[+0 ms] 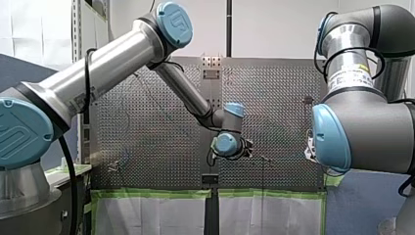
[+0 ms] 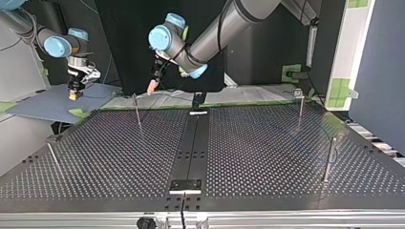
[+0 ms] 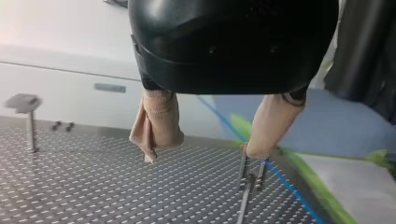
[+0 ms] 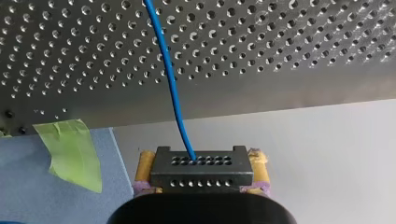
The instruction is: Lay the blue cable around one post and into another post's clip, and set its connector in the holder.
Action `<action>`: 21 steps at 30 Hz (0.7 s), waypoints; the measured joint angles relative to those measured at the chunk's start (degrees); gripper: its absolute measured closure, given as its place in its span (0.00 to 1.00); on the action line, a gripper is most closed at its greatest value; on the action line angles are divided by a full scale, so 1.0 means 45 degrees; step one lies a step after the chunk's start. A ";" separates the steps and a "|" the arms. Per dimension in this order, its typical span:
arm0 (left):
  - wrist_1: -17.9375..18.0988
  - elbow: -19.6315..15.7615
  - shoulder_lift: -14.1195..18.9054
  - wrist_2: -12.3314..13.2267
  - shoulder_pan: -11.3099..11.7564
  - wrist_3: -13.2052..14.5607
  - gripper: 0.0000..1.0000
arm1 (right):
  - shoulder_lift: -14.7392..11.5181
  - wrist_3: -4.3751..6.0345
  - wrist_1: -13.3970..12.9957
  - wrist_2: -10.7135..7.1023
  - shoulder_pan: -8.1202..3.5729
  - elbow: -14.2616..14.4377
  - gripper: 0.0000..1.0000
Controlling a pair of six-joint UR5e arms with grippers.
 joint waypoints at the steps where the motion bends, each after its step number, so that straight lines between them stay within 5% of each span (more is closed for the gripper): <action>1: 0.0104 -0.0109 0.0109 -0.0040 0.0011 -0.0061 0.00 | 0.0000 0.0009 -0.0001 0.0000 0.0000 -0.0001 1.00; 21: 0.1204 -0.2441 0.2442 -0.1089 0.0632 -0.1699 0.00 | 0.0020 0.0361 -0.0261 -0.0115 0.0027 -0.0015 1.00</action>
